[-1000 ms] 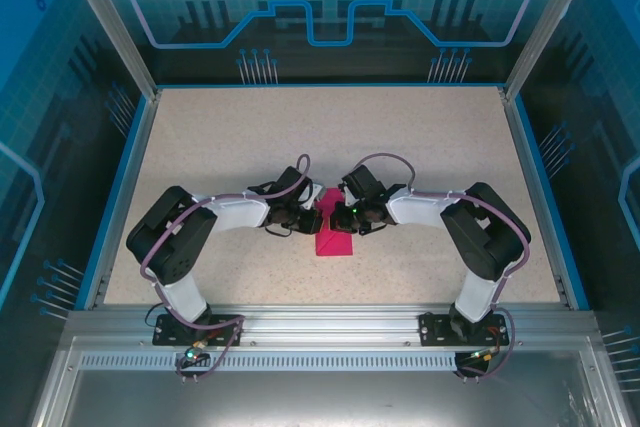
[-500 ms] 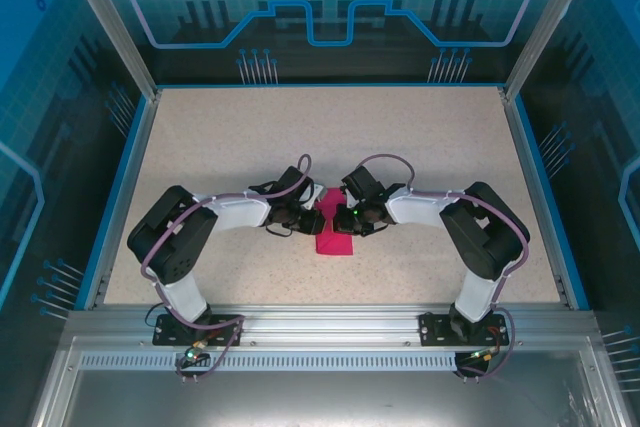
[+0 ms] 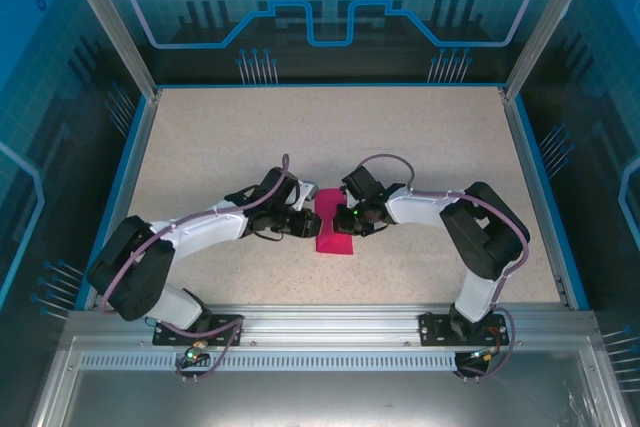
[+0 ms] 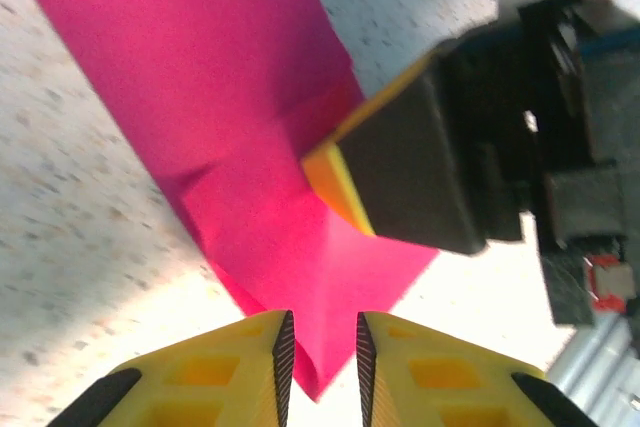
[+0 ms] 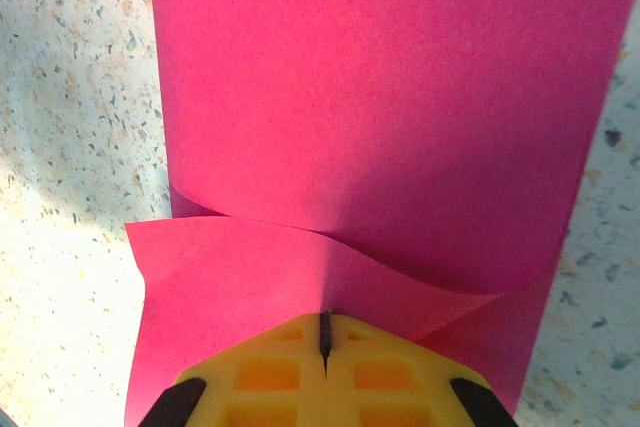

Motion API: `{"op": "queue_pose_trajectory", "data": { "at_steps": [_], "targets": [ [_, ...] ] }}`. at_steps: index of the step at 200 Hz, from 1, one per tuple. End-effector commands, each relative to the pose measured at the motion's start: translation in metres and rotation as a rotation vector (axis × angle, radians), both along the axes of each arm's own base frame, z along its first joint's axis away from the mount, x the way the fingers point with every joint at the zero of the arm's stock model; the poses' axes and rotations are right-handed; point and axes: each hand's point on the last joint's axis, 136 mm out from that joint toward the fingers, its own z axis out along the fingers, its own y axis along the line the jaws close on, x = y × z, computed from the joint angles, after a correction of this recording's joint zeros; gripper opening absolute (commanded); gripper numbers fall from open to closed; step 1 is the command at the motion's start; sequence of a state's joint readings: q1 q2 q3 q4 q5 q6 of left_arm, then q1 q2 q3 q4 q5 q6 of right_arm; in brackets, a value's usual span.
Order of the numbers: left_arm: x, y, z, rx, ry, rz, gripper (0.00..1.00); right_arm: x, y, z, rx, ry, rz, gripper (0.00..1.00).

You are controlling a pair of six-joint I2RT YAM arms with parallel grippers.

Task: Fold a paper plane with a square sheet of paper (fold left side to right side)
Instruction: Fold the triangle a second time at the center of the table.

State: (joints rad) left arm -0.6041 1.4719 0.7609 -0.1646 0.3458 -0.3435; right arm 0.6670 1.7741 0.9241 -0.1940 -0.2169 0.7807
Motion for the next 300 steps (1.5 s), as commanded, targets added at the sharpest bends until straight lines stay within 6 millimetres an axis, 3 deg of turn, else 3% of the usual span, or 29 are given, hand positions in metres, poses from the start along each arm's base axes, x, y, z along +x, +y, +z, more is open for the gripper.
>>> {"op": "queue_pose_trajectory", "data": {
  "at_steps": [1, 23, 45, 101, 300],
  "targets": [
    [-0.026, -0.023, 0.008, -0.163, 0.116, -0.054, 0.26, -0.005, -0.005, -0.009, -0.048, 0.023, 0.005, 0.00],
    [-0.032, -0.036, 0.008, -0.216, 0.150, -0.079, 0.26, -0.004, -0.005, -0.009, -0.050, 0.023, 0.006, 0.00],
    [-0.032, -0.039, -0.007, -0.178, 0.179, -0.078, 0.26, -0.005, -0.004, -0.009, -0.051, 0.024, 0.009, 0.00],
    [-0.026, -0.026, -0.036, -0.077, 0.188, -0.014, 0.25, -0.005, -0.002, -0.007, -0.053, 0.023, 0.016, 0.00],
    [-0.041, 0.004, -0.073, 0.056, 0.225, 0.048, 0.21, -0.004, 0.000, -0.005, -0.058, 0.018, 0.036, 0.00]
  ]
}}
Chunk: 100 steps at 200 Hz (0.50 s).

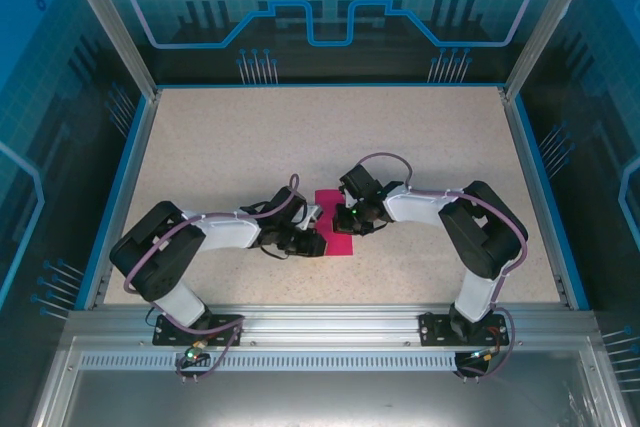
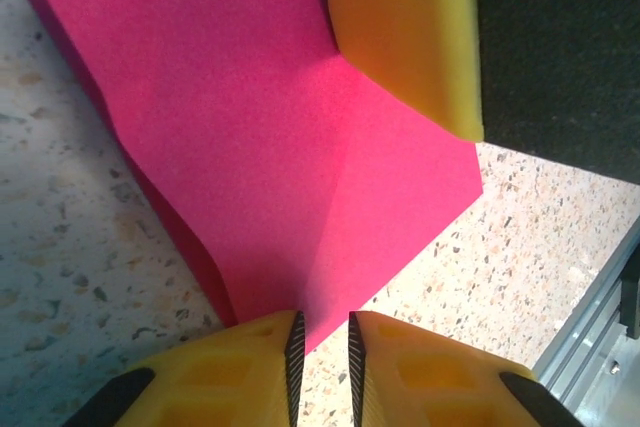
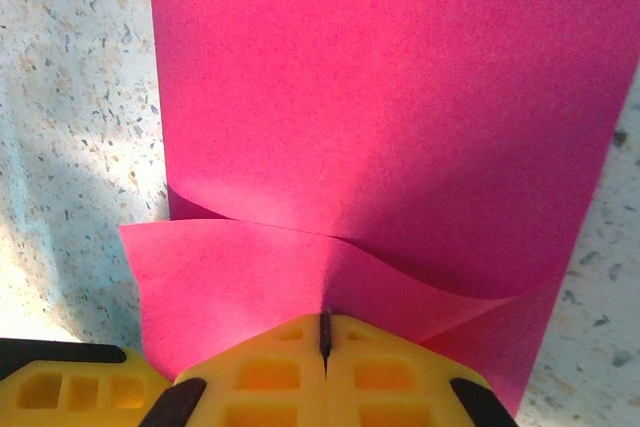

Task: Fold a paper plane with a square sheet of paper (fold left side to right side)
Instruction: Fold the triangle a second time at the center of the table.

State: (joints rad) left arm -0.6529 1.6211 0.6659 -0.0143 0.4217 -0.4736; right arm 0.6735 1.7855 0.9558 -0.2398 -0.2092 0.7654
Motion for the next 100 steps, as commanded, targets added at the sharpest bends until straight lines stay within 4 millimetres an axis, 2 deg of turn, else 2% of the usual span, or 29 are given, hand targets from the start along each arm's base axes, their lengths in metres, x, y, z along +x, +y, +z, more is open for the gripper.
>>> {"op": "queue_pose_trajectory", "data": {
  "at_steps": [1, 20, 60, 100],
  "targets": [
    [-0.009, 0.016, -0.017, 0.073, 0.029, 0.033, 0.21, -0.003, -0.001, -0.005, -0.034, 0.008, 0.020, 0.00],
    [-0.013, 0.020, -0.022, 0.083, 0.037, 0.038, 0.18, -0.001, 0.004, 0.002, 0.009, -0.021, 0.042, 0.00],
    [-0.018, 0.022, -0.029, 0.073, 0.039, 0.039, 0.10, 0.000, 0.015, 0.033, 0.103, -0.121, 0.112, 0.00],
    [-0.018, 0.023, -0.032, 0.074, 0.033, 0.037, 0.08, -0.015, 0.026, 0.029, 0.137, -0.093, 0.151, 0.00]
  ]
}}
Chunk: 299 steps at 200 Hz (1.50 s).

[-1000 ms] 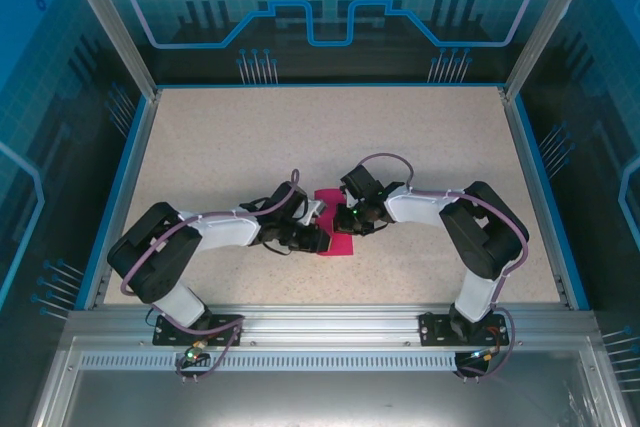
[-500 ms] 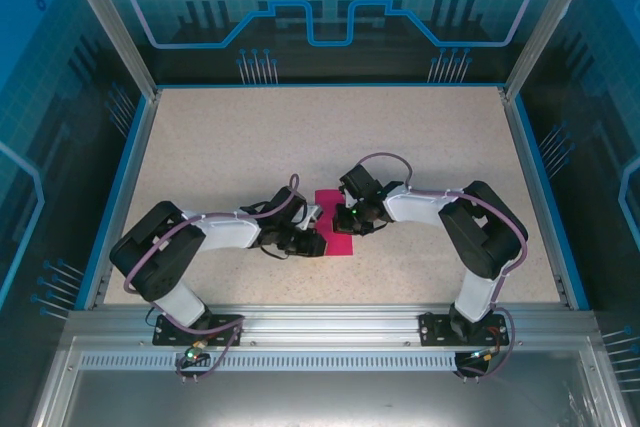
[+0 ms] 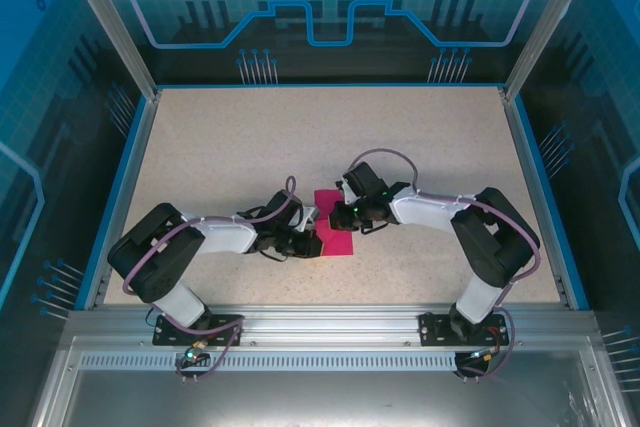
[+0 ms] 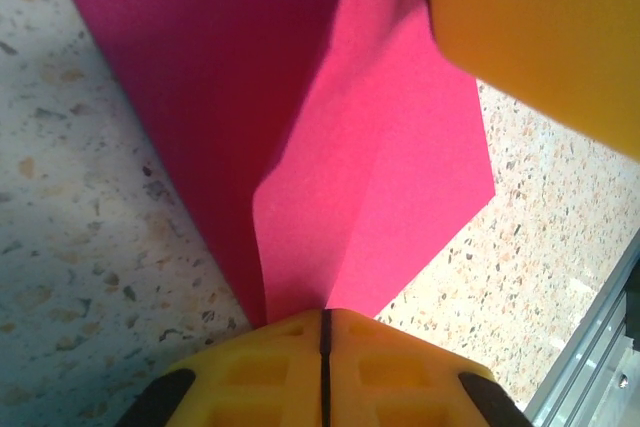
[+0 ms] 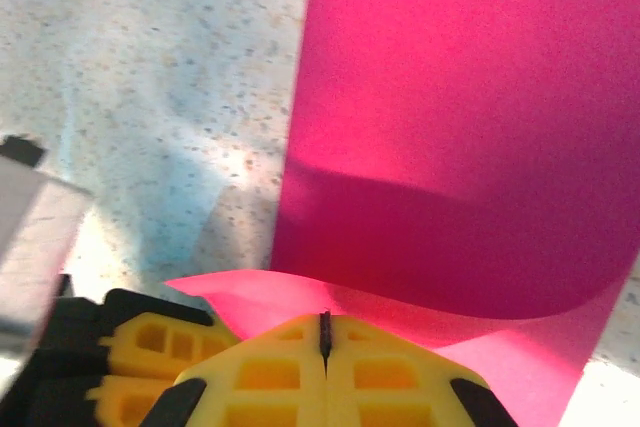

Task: Fold a paper plane with a square sheet of paper (fold left side to right side)
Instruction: Fold the triangle a second time at the center of the table.

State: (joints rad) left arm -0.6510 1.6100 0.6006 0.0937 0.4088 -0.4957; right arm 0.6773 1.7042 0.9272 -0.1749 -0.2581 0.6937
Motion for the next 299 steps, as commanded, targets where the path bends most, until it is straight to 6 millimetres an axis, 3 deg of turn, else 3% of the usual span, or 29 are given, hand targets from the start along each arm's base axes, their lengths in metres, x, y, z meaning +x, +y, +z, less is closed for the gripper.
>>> {"op": "queue_pose_trajectory", "data": {
  "at_steps": [1, 41, 107, 299],
  "targets": [
    [-0.019, 0.020, -0.028, 0.098, 0.070, 0.012, 0.08, -0.016, 0.013, -0.001, 0.036, 0.008, 0.066, 0.00],
    [-0.019, 0.021, -0.028, 0.106, 0.073, 0.017, 0.08, -0.027, 0.018, -0.021, -0.004, 0.061, 0.082, 0.00],
    [-0.017, 0.024, -0.030, 0.129, 0.093, 0.038, 0.07, -0.030, -0.002, -0.042, -0.146, 0.107, 0.108, 0.00],
    [-0.020, 0.026, -0.044, 0.149, 0.120, 0.035, 0.07, 0.018, -0.061, -0.044, -0.284, 0.082, 0.065, 0.00]
  ]
}}
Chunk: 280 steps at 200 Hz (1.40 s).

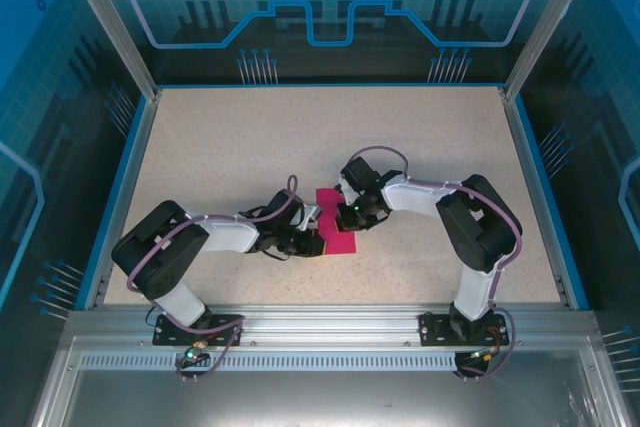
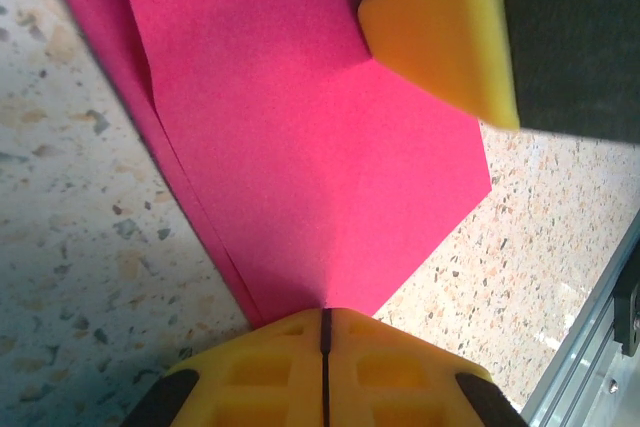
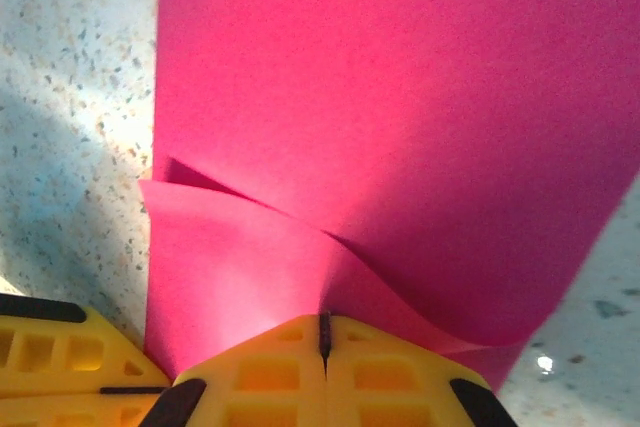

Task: Fold a paper plane with a square sheet of paper (fold left side to right side)
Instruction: Fold the triangle a second time at the center of the table.

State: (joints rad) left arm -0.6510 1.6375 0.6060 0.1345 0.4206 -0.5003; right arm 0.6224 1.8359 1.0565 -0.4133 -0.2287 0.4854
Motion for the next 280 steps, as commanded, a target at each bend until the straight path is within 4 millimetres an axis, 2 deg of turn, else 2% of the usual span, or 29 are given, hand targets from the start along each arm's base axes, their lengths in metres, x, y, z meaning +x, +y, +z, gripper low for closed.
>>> {"op": "queue_pose_trajectory", "data": {
  "at_steps": [1, 80, 118, 148, 175, 196, 215, 241, 280],
  "targets": [
    [-0.024, 0.031, -0.042, 0.169, 0.126, 0.037, 0.07, 0.014, -0.032, -0.013, -0.100, 0.002, -0.046, 0.00],
    [-0.022, 0.029, -0.039, 0.158, 0.116, 0.035, 0.07, 0.026, -0.060, -0.015, -0.131, 0.010, -0.089, 0.00],
    [-0.020, 0.027, -0.031, 0.137, 0.090, 0.031, 0.07, 0.037, -0.065, -0.004, -0.123, -0.020, -0.101, 0.00],
    [-0.018, 0.024, -0.023, 0.116, 0.072, 0.027, 0.07, 0.040, -0.054, 0.026, -0.057, -0.080, -0.096, 0.00],
    [-0.016, 0.023, -0.017, 0.105, 0.058, 0.031, 0.07, 0.026, -0.028, 0.044, 0.049, -0.096, -0.050, 0.00],
    [-0.015, 0.022, -0.014, 0.100, 0.051, 0.029, 0.07, 0.010, -0.004, 0.039, 0.114, -0.046, 0.002, 0.00],
    [-0.015, 0.020, -0.012, 0.095, 0.050, 0.026, 0.07, 0.004, 0.007, 0.027, 0.109, -0.015, 0.024, 0.00],
    [-0.013, 0.019, -0.010, 0.090, 0.048, 0.024, 0.07, 0.002, 0.008, 0.008, 0.069, 0.025, 0.021, 0.00],
    [-0.010, 0.013, 0.000, 0.066, 0.037, 0.016, 0.08, 0.002, -0.005, -0.011, -0.021, 0.051, 0.009, 0.00]
  ]
}}
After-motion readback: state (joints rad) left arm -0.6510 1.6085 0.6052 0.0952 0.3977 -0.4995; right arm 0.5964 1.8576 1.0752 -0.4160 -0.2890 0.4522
